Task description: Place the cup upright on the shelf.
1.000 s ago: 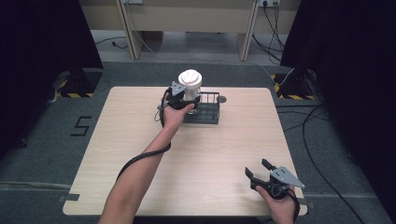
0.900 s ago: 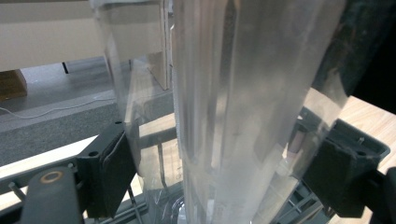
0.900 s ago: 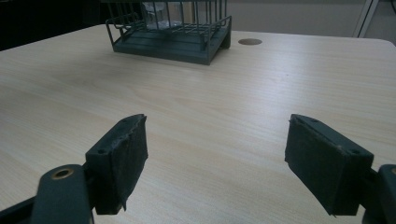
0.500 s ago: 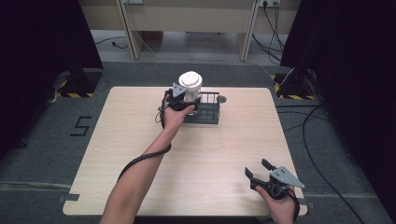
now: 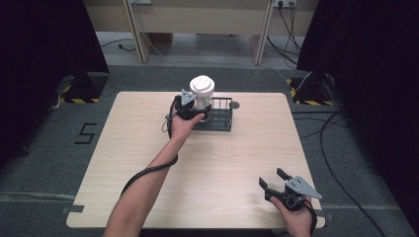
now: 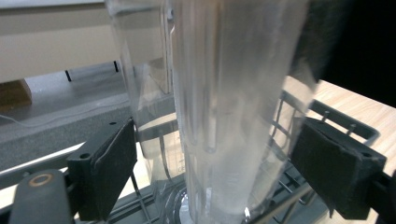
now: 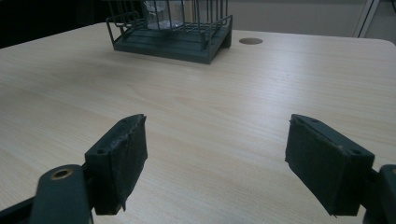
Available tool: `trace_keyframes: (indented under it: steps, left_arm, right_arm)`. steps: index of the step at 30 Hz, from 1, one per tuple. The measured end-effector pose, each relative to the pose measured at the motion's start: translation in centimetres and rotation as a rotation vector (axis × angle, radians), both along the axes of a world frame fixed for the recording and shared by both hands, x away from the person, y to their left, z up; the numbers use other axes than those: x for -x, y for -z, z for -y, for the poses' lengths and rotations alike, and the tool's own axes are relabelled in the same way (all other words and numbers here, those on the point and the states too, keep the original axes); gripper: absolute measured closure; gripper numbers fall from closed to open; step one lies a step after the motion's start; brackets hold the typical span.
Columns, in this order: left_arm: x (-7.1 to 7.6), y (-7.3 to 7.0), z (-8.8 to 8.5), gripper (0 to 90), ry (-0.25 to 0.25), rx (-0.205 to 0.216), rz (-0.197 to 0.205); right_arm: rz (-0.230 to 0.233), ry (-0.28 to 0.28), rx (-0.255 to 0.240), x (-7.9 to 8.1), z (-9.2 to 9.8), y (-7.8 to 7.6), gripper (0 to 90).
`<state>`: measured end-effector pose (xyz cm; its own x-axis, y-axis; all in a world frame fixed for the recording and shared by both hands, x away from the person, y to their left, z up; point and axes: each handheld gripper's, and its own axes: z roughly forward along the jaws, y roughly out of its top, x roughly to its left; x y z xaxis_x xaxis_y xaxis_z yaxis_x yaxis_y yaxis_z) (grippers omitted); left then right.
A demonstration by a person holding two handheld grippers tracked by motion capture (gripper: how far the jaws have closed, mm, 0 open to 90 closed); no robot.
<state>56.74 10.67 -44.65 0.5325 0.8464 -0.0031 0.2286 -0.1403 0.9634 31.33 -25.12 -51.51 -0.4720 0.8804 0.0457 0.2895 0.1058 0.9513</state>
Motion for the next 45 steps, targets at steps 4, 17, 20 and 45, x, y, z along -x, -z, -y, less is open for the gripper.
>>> trace_keyframes:
  steps: [4,17,20,45]
  left_arm:
    - [0.8,-0.2,-0.5,14.4,0.006,-0.001,0.006]
    - [3.3,0.3,-2.8,14.4,-0.004,-0.008,0.007]
    - [4.3,0.3,-3.5,14.4,0.0,-0.01,0.013]
    - [11.6,1.1,-9.3,14.5,-0.004,0.03,0.02]
  right_arm:
    - [-0.002,0.0,0.004,0.0,-0.1,0.0,21.5]
    - [-0.001,0.004,0.004,0.0,-0.1,0.0,21.5]
    - [-0.001,0.005,0.004,0.0,-0.1,0.0,21.5]
    - [0.003,0.018,0.008,0.1,-0.1,0.0,21.6]
